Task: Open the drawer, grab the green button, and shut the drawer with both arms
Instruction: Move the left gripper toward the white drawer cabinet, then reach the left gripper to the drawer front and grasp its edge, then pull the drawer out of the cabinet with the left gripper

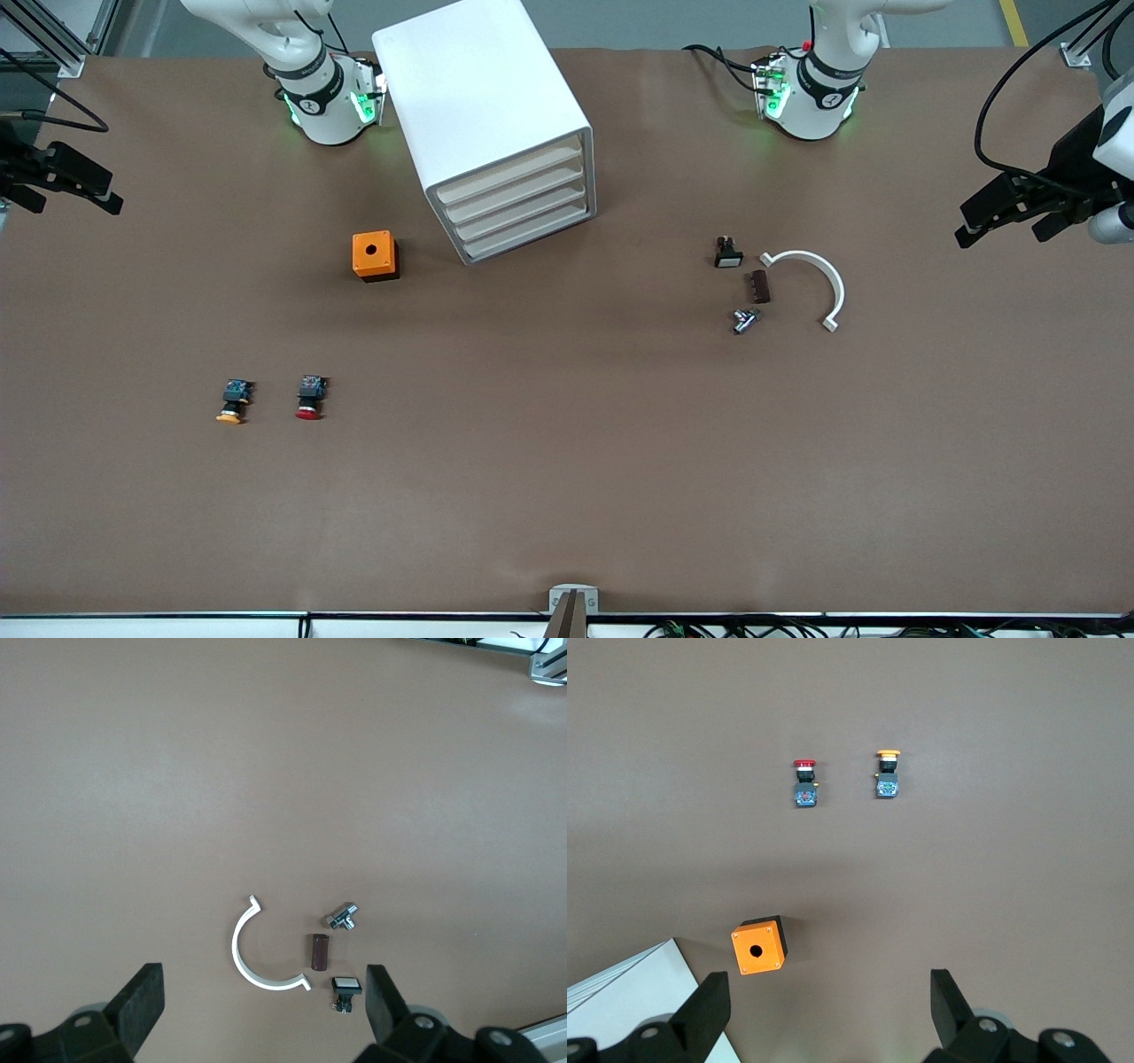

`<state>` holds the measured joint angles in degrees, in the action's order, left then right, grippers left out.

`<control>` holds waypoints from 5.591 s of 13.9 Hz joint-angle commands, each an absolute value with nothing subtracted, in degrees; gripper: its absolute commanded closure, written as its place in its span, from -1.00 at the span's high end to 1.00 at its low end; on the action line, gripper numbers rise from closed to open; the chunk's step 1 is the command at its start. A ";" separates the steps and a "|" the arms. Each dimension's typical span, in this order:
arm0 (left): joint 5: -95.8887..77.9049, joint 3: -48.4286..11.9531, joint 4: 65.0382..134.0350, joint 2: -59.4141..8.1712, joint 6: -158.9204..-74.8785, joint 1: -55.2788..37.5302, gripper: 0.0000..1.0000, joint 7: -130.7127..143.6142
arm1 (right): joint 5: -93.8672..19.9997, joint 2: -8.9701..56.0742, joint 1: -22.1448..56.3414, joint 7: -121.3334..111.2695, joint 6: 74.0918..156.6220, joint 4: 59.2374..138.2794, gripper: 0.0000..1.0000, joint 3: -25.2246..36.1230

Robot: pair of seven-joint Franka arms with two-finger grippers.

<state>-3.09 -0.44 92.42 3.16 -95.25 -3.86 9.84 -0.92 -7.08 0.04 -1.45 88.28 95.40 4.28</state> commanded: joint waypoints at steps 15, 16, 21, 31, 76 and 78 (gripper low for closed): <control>-2.46 -0.35 91.14 -5.53 -94.74 -3.34 0.99 9.67 | -1.05 -7.12 1.23 -0.62 89.47 95.19 1.00 4.31; -2.46 -0.35 91.14 -6.84 -94.83 -3.51 0.99 9.75 | -1.05 -7.12 1.23 -0.62 89.47 95.19 1.00 4.31; -3.51 -0.70 90.45 -14.92 -94.40 -5.61 0.99 10.19 | -1.05 -7.12 1.23 -0.62 89.38 95.19 1.00 4.31; -19.04 -0.70 78.68 -32.23 -90.44 -18.62 0.99 51.54 | -1.05 -7.12 1.32 -0.62 89.38 95.36 1.00 4.31; -57.39 -10.02 79.89 -60.29 -78.66 -34.45 -0.71 125.42 | -1.05 -7.12 1.67 -0.88 89.21 95.36 1.00 4.31; -57.65 -9.93 79.80 -60.29 -78.66 -34.37 -0.76 125.68 | -1.05 -7.12 1.67 -0.79 89.21 95.27 1.00 4.31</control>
<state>-56.08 -10.14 80.41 -60.13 -79.44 -34.31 124.17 -0.94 -7.07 1.28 -1.45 89.36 95.55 4.16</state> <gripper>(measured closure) 0.850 0.000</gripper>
